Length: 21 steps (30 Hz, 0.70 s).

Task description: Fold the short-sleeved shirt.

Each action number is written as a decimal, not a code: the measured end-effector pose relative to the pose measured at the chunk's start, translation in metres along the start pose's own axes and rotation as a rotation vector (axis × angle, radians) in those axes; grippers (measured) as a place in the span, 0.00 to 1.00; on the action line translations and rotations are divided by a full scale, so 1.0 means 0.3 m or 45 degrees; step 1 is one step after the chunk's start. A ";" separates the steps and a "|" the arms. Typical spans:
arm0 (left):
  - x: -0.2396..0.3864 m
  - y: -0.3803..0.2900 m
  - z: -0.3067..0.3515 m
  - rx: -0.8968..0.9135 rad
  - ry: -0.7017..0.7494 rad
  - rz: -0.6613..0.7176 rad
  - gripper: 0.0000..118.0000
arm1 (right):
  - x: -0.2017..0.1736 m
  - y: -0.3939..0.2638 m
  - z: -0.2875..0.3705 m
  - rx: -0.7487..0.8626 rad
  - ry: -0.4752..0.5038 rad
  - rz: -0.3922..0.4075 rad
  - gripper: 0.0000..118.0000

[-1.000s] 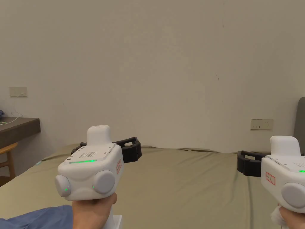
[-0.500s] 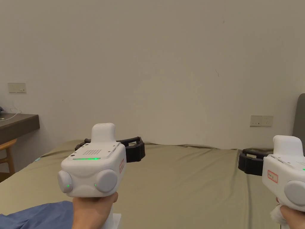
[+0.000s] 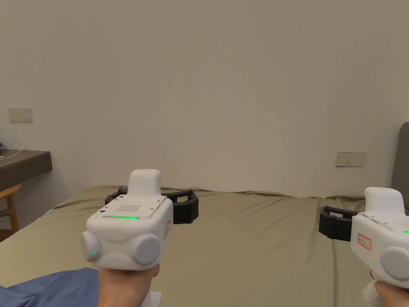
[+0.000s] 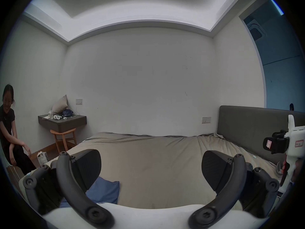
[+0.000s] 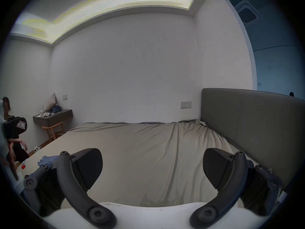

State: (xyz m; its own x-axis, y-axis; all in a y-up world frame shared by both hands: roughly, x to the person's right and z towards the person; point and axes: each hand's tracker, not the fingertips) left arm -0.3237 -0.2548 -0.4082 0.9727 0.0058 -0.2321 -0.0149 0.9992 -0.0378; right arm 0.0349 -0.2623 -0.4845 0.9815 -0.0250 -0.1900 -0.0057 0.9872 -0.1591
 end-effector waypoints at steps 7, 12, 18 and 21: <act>0.028 -0.044 0.025 0.029 0.068 -0.126 0.18 | 0.005 -0.019 -0.021 -0.047 0.009 0.077 0.24; -0.014 -0.102 0.034 -0.057 0.072 -0.050 0.03 | -0.024 -0.061 -0.049 -0.082 0.067 0.126 0.03; -0.207 -0.123 0.189 -0.037 0.283 -0.028 0.03 | -0.290 -0.075 -0.080 -0.048 0.350 0.160 0.03; -0.357 -0.134 0.307 -0.055 0.457 0.026 0.03 | -0.496 -0.093 -0.075 -0.049 0.536 0.207 0.03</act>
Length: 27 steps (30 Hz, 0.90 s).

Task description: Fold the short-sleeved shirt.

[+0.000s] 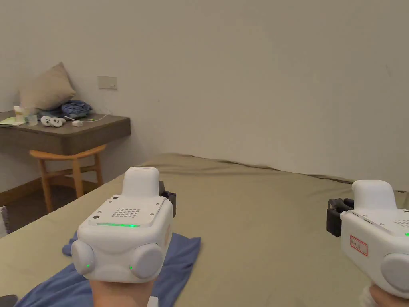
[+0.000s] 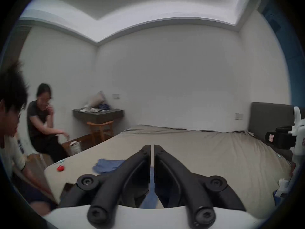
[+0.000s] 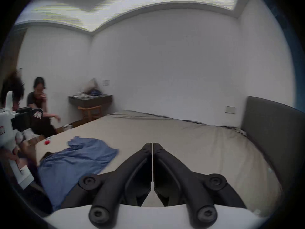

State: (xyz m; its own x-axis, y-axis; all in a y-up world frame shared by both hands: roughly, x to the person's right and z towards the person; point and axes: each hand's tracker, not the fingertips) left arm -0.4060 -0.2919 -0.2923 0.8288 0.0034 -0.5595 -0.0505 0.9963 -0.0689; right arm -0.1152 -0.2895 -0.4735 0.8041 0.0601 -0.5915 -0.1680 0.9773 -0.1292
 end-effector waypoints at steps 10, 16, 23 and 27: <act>-0.437 -0.120 0.104 -0.196 0.288 0.065 0.03 | -0.441 -0.031 -0.204 -0.078 0.421 0.066 0.03; -0.442 -0.183 -0.189 -0.457 0.067 0.064 0.03 | -0.368 -0.066 -0.305 -0.122 0.384 0.094 0.03; -0.347 -0.204 -0.831 -0.908 -0.227 -0.074 1.00 | -0.177 -0.143 -0.406 -0.217 0.260 0.147 0.03; -0.315 -0.390 -1.106 -1.158 -0.263 0.110 1.00 | -0.072 -0.224 -0.445 -0.313 0.206 0.133 0.03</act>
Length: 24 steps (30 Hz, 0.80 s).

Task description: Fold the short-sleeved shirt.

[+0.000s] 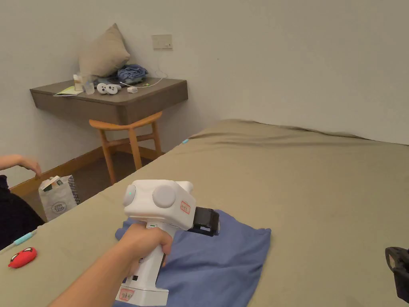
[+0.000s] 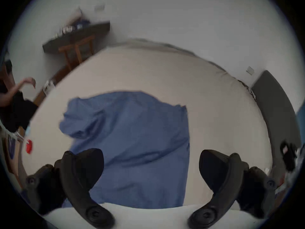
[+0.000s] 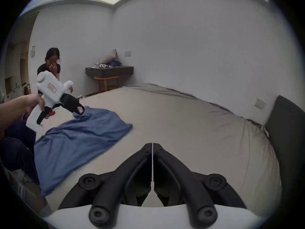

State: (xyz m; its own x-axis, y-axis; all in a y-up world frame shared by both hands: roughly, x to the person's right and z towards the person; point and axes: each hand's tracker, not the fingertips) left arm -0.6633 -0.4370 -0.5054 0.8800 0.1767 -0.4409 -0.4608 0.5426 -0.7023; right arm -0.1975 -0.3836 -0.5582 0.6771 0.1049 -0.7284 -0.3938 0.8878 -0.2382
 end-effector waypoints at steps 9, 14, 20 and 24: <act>-0.010 -0.151 -0.351 -0.250 0.040 0.039 0.86 | 0.086 -0.167 -0.046 -0.166 -0.030 -0.049 0.03; 0.033 -0.208 -0.311 -0.142 0.116 -0.079 0.03 | 0.091 -0.182 -0.047 -0.175 -0.041 -0.049 0.03; -0.039 -0.129 -0.217 0.035 -0.077 0.066 0.03 | 0.128 -0.169 -0.004 -0.157 -0.089 -0.084 0.03; -0.014 -0.079 -0.099 0.155 -0.194 0.056 0.03 | 0.175 -0.161 0.055 -0.136 -0.139 -0.095 0.03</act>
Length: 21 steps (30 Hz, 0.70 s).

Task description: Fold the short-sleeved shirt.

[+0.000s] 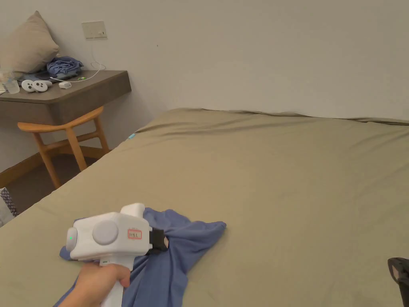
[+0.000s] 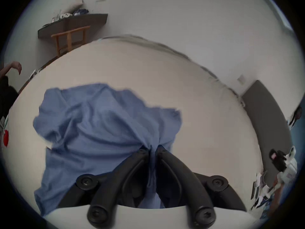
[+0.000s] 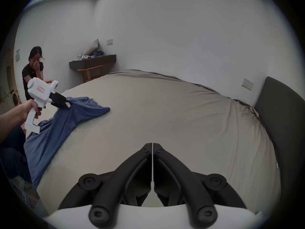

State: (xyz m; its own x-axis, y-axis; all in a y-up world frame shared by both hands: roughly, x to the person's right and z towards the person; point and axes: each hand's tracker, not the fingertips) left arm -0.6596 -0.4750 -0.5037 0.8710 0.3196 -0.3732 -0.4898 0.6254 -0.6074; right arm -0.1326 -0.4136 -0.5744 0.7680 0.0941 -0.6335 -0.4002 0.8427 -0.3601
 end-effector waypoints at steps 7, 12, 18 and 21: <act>0.324 0.074 0.190 0.185 -0.182 -0.183 0.03 | 0.123 -0.021 0.142 0.019 -0.123 -0.098 0.03; 0.637 0.103 0.243 0.211 -0.360 -0.362 0.03 | 0.225 -0.059 0.271 0.029 -0.220 -0.199 0.03; 1.073 0.010 0.200 0.197 -0.548 -0.530 0.03 | 0.386 -0.136 0.496 0.056 -0.416 -0.295 0.03; 1.293 -0.095 0.166 0.122 -0.698 -0.634 0.03 | 0.462 -0.191 0.611 0.038 -0.499 -0.314 0.03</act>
State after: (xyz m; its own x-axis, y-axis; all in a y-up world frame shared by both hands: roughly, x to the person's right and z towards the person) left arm -0.3059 -0.3334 -0.5961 0.8957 0.2758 0.3488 -0.0485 0.8403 -0.5399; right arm 0.0886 -0.3517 -0.5160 0.9719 0.0772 -0.2221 -0.1714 0.8794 -0.4441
